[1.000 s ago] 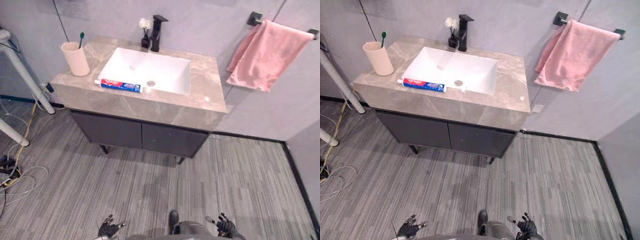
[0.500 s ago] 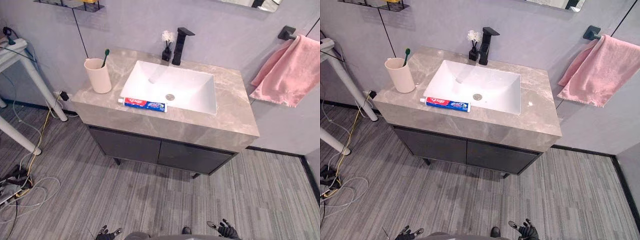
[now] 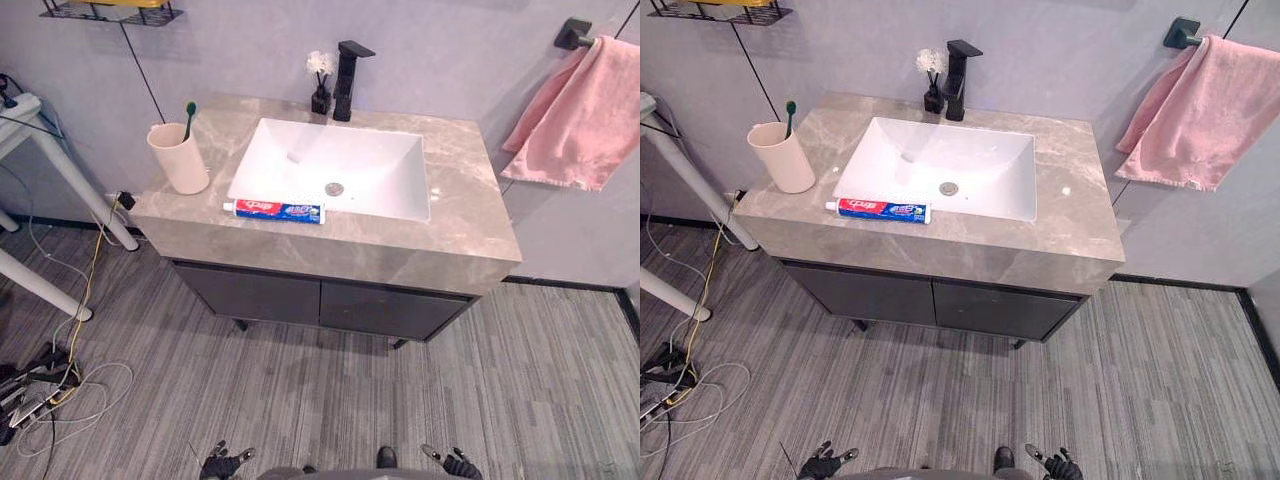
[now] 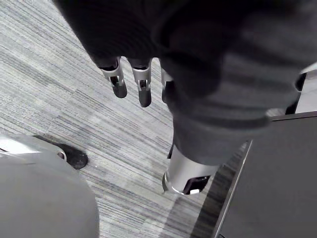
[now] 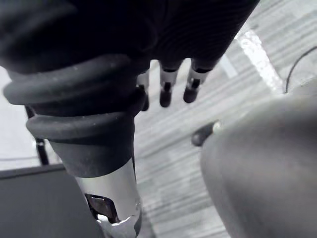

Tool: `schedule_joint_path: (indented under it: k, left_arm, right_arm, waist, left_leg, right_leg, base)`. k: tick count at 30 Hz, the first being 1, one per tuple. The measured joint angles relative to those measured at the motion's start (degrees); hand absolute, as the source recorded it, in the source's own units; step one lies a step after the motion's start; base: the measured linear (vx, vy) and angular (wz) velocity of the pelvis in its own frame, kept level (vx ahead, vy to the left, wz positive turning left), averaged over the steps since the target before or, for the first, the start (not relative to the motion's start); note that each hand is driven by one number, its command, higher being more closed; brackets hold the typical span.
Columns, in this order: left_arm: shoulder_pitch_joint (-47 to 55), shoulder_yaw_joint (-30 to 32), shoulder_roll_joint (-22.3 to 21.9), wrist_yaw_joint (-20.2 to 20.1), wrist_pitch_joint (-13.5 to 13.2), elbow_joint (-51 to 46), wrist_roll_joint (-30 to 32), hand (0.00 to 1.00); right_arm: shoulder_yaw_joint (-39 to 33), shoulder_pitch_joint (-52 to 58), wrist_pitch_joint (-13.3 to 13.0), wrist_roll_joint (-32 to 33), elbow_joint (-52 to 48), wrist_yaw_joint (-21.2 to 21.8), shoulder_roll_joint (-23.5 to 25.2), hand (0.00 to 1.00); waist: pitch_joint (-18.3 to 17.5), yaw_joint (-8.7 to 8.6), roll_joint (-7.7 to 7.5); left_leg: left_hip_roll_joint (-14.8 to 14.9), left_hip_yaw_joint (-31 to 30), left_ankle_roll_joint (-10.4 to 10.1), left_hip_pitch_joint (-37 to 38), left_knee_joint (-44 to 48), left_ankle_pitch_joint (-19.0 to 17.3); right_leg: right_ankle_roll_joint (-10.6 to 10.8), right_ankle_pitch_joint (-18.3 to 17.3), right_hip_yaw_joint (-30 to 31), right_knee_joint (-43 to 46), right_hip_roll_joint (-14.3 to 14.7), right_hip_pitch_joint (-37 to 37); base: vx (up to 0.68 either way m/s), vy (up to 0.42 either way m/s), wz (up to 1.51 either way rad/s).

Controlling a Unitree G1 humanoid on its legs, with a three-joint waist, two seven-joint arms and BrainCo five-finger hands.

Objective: Organize washtable

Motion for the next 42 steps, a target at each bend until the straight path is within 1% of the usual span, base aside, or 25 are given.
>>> schedule_joint_path:
  k: [1,2,3,4,6,7,9,10,11,12,15,17,18,19,20,21,22,23,25,26,29,33,36,37,42]
  left_arm:
    - [0.2,0.8,0.0,0.0,-0.1,-0.4,-0.4,0.00]
    - [0.3,2.7,-0.1,0.3,-0.1,-1.3,-1.5,0.00]
    - [0.8,3.0,-0.5,0.6,-0.1,-1.2,-2.3,0.00]
    - [1.9,3.6,-0.8,1.3,0.1,-0.8,-3.8,0.00]
    - [3.1,4.3,-1.0,1.6,0.1,0.4,-6.0,0.00]
    - [3.5,4.8,-1.4,1.8,0.0,0.6,-7.2,0.00]
    - [3.9,5.0,-1.8,2.3,0.1,1.2,-8.7,0.00]
    - [4.1,5.4,-1.6,2.4,0.0,1.6,-9.4,0.00]
    - [3.9,6.0,-1.0,2.6,-0.1,1.9,-9.5,0.00]
    - [3.6,6.7,-0.9,2.6,-0.1,2.3,-9.6,0.00]
    - [3.2,8.3,-1.2,2.4,0.1,3.5,-10.4,0.00]
    - [2.6,8.6,-1.1,2.4,0.4,5.5,-9.0,0.00]
    - [2.5,8.1,-1.2,2.4,0.4,5.4,-8.4,0.00]
    - [2.3,5.9,-1.0,2.4,0.4,4.7,-6.9,0.00]
    - [2.1,4.5,-0.8,2.4,0.4,4.1,-6.8,0.00]
    - [1.3,2.1,0.0,2.4,0.3,2.2,-6.5,0.00]
    - [0.9,0.9,1.2,2.4,0.1,0.6,-6.4,0.00]
    - [-0.4,-0.1,2.5,2.3,-0.2,-0.3,-6.4,0.00]
    - [-1.2,-0.2,3.1,2.3,-0.8,-1.5,-6.4,0.00]
    - [-1.2,-0.1,2.8,2.3,-1.5,-1.5,-6.4,0.00]
    - [-0.9,0.4,0.7,2.3,-1.3,-0.5,-6.4,0.00]
    - [-0.3,1.7,-2.2,1.2,-1.2,1.7,-5.7,0.00]
    - [-0.3,2.5,-2.3,0.9,-1.3,2.6,-5.1,0.00]
    - [-0.4,-0.2,0.5,-0.1,-0.9,5.4,-2.4,0.00]
    - [-0.4,-0.3,0.5,-0.1,-0.9,5.4,-2.3,0.00]
  right_arm:
    - [-0.4,0.0,0.0,0.5,0.1,0.0,-0.1,0.00]
    - [-1.9,-0.3,0.0,1.4,0.4,-0.2,-1.0,0.00]
    - [-2.5,-0.5,0.1,1.8,0.5,-0.3,-1.2,0.00]
    - [-3.9,-0.6,0.0,2.5,0.4,-0.3,-1.6,0.00]
    - [-5.1,-1.0,-0.2,2.8,0.3,-0.3,-2.6,0.00]
    - [-5.4,-0.4,-0.1,2.8,0.6,-0.3,-2.9,0.00]
    - [-5.5,0.0,-0.1,2.7,1.3,-0.4,-3.3,0.00]
    - [-5.8,0.1,0.0,2.7,2.3,-0.5,-3.0,0.00]
    - [-6.3,-0.2,0.4,2.6,3.6,-0.4,-1.5,0.00]
    - [-6.3,-0.5,0.5,2.4,4.0,-0.2,-0.9,0.00]
    - [-7.1,-0.9,0.9,2.3,4.1,0.1,0.5,0.00]
    - [-9.0,-0.8,0.9,2.3,3.6,-0.2,0.5,0.00]
    - [-9.0,-0.8,0.9,2.3,3.3,-0.3,0.5,0.00]
    - [-8.5,-0.6,0.9,2.2,2.5,-0.3,0.8,0.00]
    - [-8.1,-0.4,0.9,2.3,2.0,-0.3,0.6,0.00]
    - [-7.6,0.0,0.9,2.4,1.4,-0.3,0.6,0.00]
    - [-7.4,0.0,0.9,2.3,1.3,-0.3,0.6,0.00]
    - [-6.9,0.2,0.8,2.3,1.3,-0.2,0.7,0.00]
    - [-5.6,0.4,0.6,2.3,0.7,-0.3,0.7,0.00]
    - [-5.3,0.6,0.6,2.3,0.2,-0.3,0.8,0.00]
    - [-5.4,1.2,0.5,2.3,0.3,-0.4,0.4,0.00]
    - [-6.5,1.7,0.5,1.8,0.5,-0.4,0.1,0.00]
    - [-6.5,1.7,0.4,-0.4,0.9,-0.3,0.0,0.00]
    - [-3.2,2.0,1.0,-6.1,2.3,-0.1,-0.9,0.00]
    - [-3.3,2.1,1.0,-6.1,2.3,-0.1,-0.9,0.00]
  waist:
    - [0.2,-0.13,-0.54]
    - [1.6,0.48,-1.96]
    - [1.6,0.61,-1.72]
    - [1.7,0.17,-1.58]
    - [1.8,-0.02,-1.33]
    - [1.8,0.07,-0.99]
    - [1.8,0.15,-0.52]
    - [1.8,0.14,-0.88]
    - [1.6,0.01,-2.42]
    - [1.4,0.03,-2.74]
    - [0.6,0.38,-2.22]
    - [-1.6,0.33,-1.09]
    - [-1.9,0.29,-0.32]
    - [-2.3,0.19,0.40]
    - [-2.2,0.00,0.76]
    - [-1.8,-0.65,1.88]
    - [-1.9,-1.43,1.67]
    - [-1.9,-1.60,1.60]
    - [-1.9,-1.76,1.58]
    - [-1.9,-2.01,1.53]
    - [-2.5,-1.57,1.62]
    - [-2.3,-1.29,1.81]
    - [-2.6,-1.30,0.78]
    - [-2.1,-1.32,-0.63]
    - [-2.1,-1.34,-0.63]
  left_leg:
    - [-0.2,1.2,-0.2,-3.0,6.8,0.1]
    - [1.4,3.0,-1.1,-10.4,21.8,-0.4]
    - [2.8,3.4,1.1,-11.7,23.4,-2.3]
    - [5.3,3.4,1.6,-12.9,22.8,-3.3]
    - [10.0,0.8,-0.8,-14.2,14.9,-2.7]
    - [12.7,-3.3,-4.6,-14.4,4.4,-0.3]
    - [14.6,-6.3,-8.0,-13.5,-3.0,3.4]
    - [12.8,-5.1,-8.1,-12.7,-2.5,8.6]
    - [11.2,-4.7,-7.0,-14.0,2.1,6.4]
    - [11.3,-4.7,-6.8,-15.0,5.3,4.2]
    - [11.7,-1.6,-4.7,-17.2,16.9,-4.1]
    - [12.1,3.0,-2.8,-16.5,17.0,-6.5]
    - [12.4,4.3,-2.7,-15.9,15.9,-6.5]
    - [12.4,6.6,-1.3,-13.8,12.6,-5.6]
    - [12.3,7.7,-0.2,-12.5,10.8,-5.0]
    - [11.8,8.3,1.1,-10.3,7.4,-4.1]
    - [11.3,8.3,1.7,-8.6,4.6,-3.3]
    - [10.7,8.4,2.0,-5.9,1.5,-2.3]
    - [9.4,9.1,2.3,-2.4,-2.2,-1.1]
    - [8.2,9.3,2.3,-1.4,-3.1,-1.1]
    - [5.8,9.6,1.4,0.7,-6.8,-0.2]
    - [5.5,8.9,0.5,4.8,-11.6,1.7]
    - [5.6,8.3,0.0,7.1,-13.0,2.0]
    - [0.4,4.4,2.8,7.9,-20.6,8.2]
    - [0.4,4.3,2.8,7.9,-20.6,8.2]
  right_leg:
    - [0.1,-1.3,-0.1,1.4,-0.9,-0.3]
    - [0.8,-3.6,0.9,2.7,-2.8,0.5]
    - [0.7,-3.8,1.3,2.5,-2.8,1.1]
    - [1.1,-4.1,1.5,1.8,-3.1,2.1]
    - [2.2,-4.7,1.7,0.5,-3.8,4.3]
    - [3.7,-5.7,1.6,0.1,-4.4,5.3]
    - [5.4,-6.7,1.7,-0.1,-5.5,6.5]
    - [6.9,-7.5,1.6,-1.0,-7.9,8.3]
    - [6.9,-6.3,1.3,-2.5,-9.2,10.1]
    - [6.9,-4.9,1.1,-3.1,-9.3,10.5]
    - [8.5,-0.8,4.2,-4.5,-10.3,10.8]
    - [5.3,4.6,7.4,-1.0,-11.4,5.3]
    - [3.9,7.0,7.8,0.3,-11.2,3.5]
    - [1.0,12.1,7.2,2.2,-11.0,0.8]
    - [0.1,13.2,6.9,3.3,-10.8,-0.2]
    - [2.2,10.3,6.4,6.9,-8.8,-1.4]
    - [2.8,6.6,5.9,9.6,-6.4,-1.7]
    - [2.3,1.4,5.1,12.1,-3.0,-1.6]
    - [1.8,-3.7,1.3,11.5,1.1,-1.5]
    - [1.8,-4.2,-0.9,7.5,2.4,-1.2]
    - [1.2,-4.5,-2.9,-1.3,2.1,2.9]
    - [0.1,-3.4,-3.6,-5.2,2.4,7.0]
    - [-0.1,-3.2,-3.6,-7.1,2.8,9.6]
    - [2.3,2.4,-3.5,-12.3,-0.5,9.0]
    - [2.3,2.4,-4.0,-12.3,-0.5,9.1]
  base:
    - [-0.07,-0.027,0.19]
    - [-0.06,0.005,0.08]
    - [-0.04,0.034,-0.09]
    - [0.07,0.033,-0.22]
    - [0.17,0.129,-0.08]
    - [0.22,0.305,0.03]
    - [0.21,0.336,0.01]
    - [0.36,0.382,-0.05]
    - [0.43,0.448,-0.05]
    - [0.28,0.247,-0.24]
    - [0.29,0.411,-0.65]
    - [0.21,0.366,-1.01]
    - [0.19,0.356,-1.00]
    - [0.19,0.339,-0.73]
    - [0.21,0.371,-0.60]
    - [0.15,0.257,-0.14]
    - [0.11,0.151,0.04]
    - [0.07,0.068,0.10]
    - [0.10,0.045,0.03]
    - [0.11,0.021,0.04]
    - [0.13,-0.011,-0.06]
    - [0.12,-0.012,0.08]
    - [0.08,-0.025,0.01]
    - [0.03,-0.011,-0.02]
    - [0.00,0.000,0.01]
